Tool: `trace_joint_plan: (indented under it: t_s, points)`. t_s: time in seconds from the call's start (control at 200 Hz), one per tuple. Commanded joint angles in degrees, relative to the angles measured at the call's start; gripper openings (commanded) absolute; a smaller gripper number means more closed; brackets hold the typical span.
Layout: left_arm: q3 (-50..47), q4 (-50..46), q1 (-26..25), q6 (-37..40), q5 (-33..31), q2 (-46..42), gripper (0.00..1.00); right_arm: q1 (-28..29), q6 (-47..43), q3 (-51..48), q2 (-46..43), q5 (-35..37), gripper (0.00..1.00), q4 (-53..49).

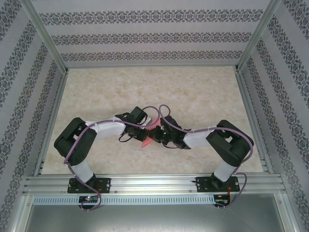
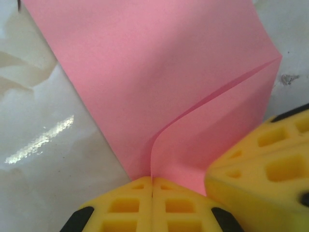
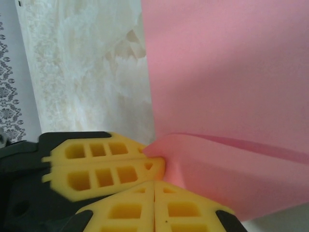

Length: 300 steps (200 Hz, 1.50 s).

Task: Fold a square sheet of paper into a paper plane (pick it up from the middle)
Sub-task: Third fold the triangle at the center of the table.

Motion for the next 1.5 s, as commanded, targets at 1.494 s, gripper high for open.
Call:
trace_joint_plan:
  t_s: [1.494]
  points:
    - [-1.38, -2.48, 0.95, -1.19, -3.02, 1.62, 0.00, 9.03, 4.04, -5.40, -2.44, 9.24, 0.07, 8.02]
